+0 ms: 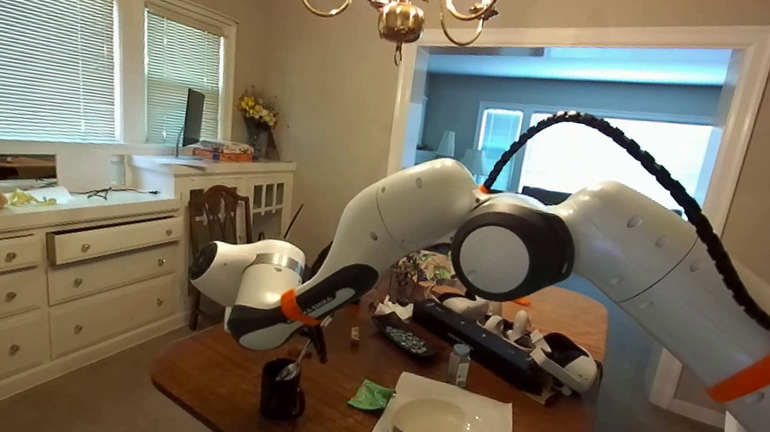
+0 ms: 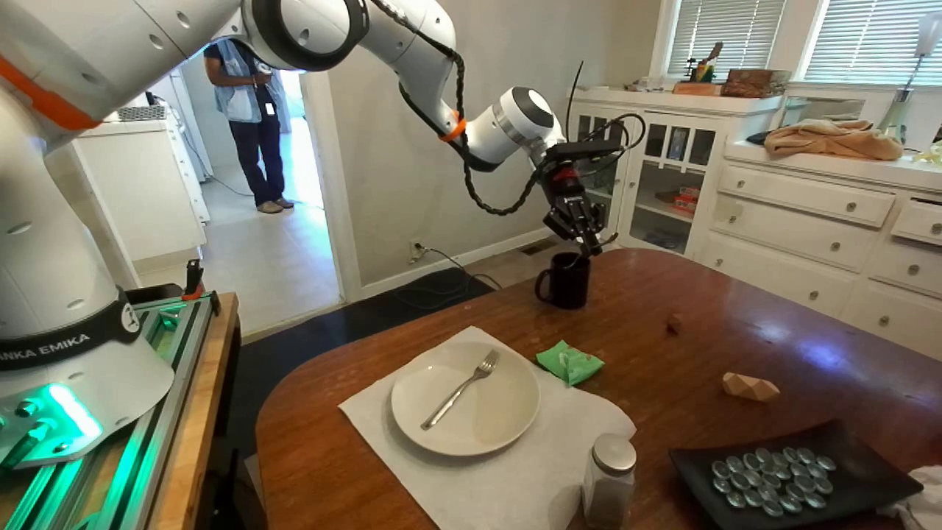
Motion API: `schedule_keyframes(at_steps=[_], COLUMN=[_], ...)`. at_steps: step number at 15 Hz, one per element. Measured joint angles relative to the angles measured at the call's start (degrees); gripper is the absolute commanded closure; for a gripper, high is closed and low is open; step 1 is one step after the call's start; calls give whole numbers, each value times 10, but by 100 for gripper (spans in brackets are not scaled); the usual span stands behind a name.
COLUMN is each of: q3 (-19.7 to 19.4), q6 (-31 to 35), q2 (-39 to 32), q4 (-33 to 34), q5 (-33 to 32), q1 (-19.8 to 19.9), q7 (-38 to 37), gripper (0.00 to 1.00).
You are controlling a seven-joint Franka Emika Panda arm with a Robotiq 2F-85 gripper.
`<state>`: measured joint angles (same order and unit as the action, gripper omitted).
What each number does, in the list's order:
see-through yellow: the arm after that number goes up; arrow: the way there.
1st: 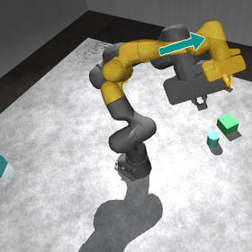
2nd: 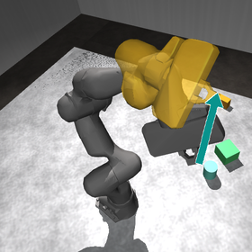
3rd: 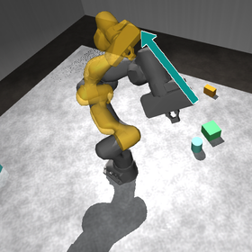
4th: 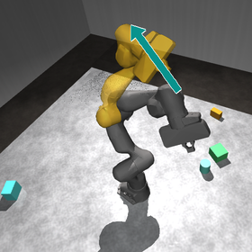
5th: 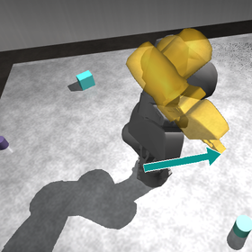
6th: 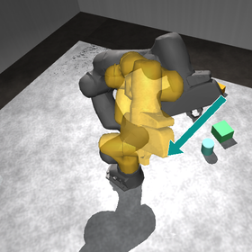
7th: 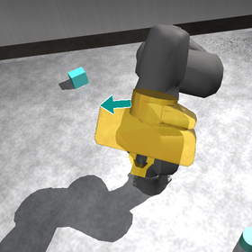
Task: Put the spice table on the table and the fork inside the cup
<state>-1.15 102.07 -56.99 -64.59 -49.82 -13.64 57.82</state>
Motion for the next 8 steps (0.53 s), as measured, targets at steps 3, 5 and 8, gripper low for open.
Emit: schedule_keyframes(at_steps=[3, 5, 8], q3=[0, 0, 0], q6=[-3, -3, -12], q2=[-9, -17, -30], q4=[6, 12, 23], q5=[-1, -3, -6], q1=[-2, -4, -9], q7=[9, 15, 30], gripper=[96, 96, 96])
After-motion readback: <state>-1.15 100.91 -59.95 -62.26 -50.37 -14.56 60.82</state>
